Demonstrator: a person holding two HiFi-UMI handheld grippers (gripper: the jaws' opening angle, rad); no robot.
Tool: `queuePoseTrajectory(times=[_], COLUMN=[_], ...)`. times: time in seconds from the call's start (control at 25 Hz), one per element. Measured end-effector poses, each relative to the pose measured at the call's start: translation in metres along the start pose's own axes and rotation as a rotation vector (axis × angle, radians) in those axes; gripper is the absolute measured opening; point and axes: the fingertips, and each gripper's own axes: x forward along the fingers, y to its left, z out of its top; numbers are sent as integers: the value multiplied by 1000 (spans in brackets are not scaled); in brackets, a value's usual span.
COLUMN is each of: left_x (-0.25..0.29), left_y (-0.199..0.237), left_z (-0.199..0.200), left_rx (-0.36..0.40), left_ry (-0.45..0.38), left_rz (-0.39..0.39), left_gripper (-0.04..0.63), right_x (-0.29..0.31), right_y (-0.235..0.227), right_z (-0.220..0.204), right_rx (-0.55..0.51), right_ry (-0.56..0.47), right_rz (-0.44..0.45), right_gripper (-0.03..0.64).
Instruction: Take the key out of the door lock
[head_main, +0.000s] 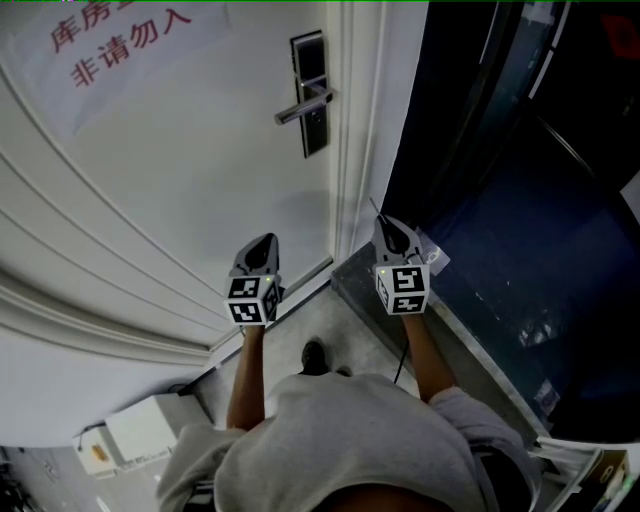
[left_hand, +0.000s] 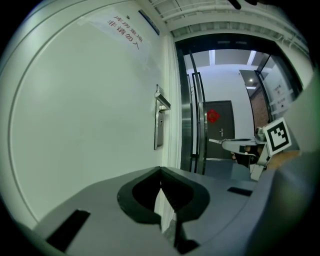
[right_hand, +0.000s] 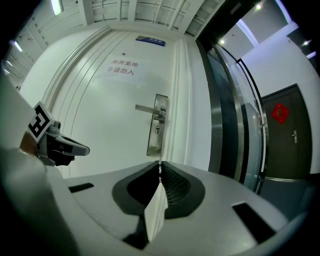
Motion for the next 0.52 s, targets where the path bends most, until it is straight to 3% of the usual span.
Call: queuePoseTrajectory(times=[0.52], left_x=[3], left_y=[-13], left_z=[4], left_rx=[9], left_ry=[-9], left_rz=[-15], left_gripper=[18], right_x=[-6], right_y=[-6], right_z=[-2], right_rx=[12], right_ry=[6], right_rz=[-3], right_gripper=[29])
